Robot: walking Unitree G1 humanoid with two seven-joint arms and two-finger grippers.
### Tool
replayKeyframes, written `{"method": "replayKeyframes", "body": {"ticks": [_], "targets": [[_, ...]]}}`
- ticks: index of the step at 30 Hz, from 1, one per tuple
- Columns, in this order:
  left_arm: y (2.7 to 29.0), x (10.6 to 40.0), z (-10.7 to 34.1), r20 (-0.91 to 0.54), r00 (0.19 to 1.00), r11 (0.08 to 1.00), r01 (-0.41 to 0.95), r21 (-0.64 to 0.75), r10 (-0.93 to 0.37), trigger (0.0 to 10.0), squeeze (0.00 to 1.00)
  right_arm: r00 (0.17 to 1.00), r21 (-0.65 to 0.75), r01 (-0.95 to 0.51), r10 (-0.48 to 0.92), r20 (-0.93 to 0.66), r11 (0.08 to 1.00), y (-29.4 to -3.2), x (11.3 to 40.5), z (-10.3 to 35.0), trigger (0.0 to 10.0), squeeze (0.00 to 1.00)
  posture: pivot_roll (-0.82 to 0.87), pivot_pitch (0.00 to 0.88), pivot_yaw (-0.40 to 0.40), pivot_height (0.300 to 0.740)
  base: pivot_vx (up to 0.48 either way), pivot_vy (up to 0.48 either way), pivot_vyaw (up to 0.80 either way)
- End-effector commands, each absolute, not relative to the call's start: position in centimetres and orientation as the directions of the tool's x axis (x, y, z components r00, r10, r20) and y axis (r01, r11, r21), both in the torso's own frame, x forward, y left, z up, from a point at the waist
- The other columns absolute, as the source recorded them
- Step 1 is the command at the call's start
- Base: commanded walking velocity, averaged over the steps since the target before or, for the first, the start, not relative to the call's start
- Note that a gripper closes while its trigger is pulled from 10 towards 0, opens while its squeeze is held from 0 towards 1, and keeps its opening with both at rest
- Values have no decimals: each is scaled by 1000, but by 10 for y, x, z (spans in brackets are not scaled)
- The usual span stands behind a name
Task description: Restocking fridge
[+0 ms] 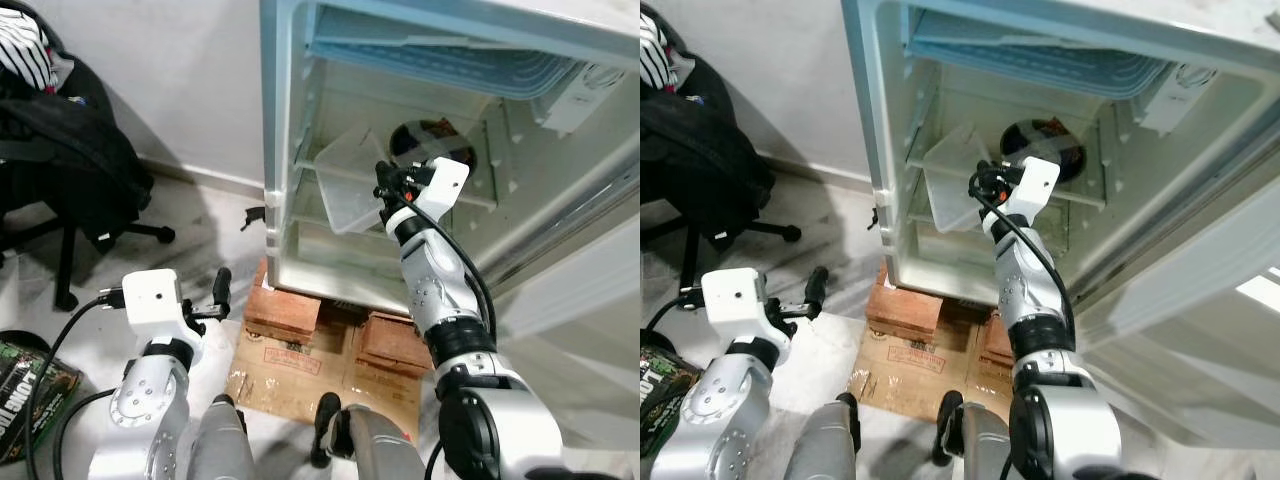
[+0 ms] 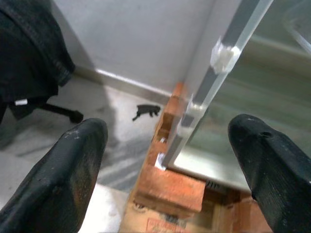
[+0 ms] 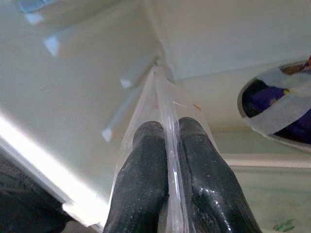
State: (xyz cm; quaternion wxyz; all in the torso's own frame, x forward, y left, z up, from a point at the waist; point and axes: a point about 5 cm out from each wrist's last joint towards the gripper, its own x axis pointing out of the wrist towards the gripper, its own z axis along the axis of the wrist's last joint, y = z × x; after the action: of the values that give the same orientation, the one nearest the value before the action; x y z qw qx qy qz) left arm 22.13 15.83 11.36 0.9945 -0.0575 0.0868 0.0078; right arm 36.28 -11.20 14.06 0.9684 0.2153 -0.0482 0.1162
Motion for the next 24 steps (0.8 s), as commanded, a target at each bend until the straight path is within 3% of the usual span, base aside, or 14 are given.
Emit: {"method": "replayKeyframes", "body": {"ticks": [1, 5, 24], "targets": [[156, 222, 112, -171, 985, 992, -18, -123, -3, 10000, 0, 969, 397, -242, 196, 153, 885, -114, 361, 144, 10000, 0, 168, 86, -91, 740, 274, 0, 0], [157, 226, 113, -149, 989, 991, -28, -131, 8, 10000, 0, 957, 387, -273, 206, 205, 881, -110, 355, 161, 10000, 0, 158, 74, -98, 740, 275, 0, 0], [156, 229, 109, -145, 989, 991, -22, -129, 4, 10000, 0, 974, 395, -219, 177, 141, 892, -119, 350, 156, 10000, 0, 149, 79, -96, 740, 284, 0, 0]]}}
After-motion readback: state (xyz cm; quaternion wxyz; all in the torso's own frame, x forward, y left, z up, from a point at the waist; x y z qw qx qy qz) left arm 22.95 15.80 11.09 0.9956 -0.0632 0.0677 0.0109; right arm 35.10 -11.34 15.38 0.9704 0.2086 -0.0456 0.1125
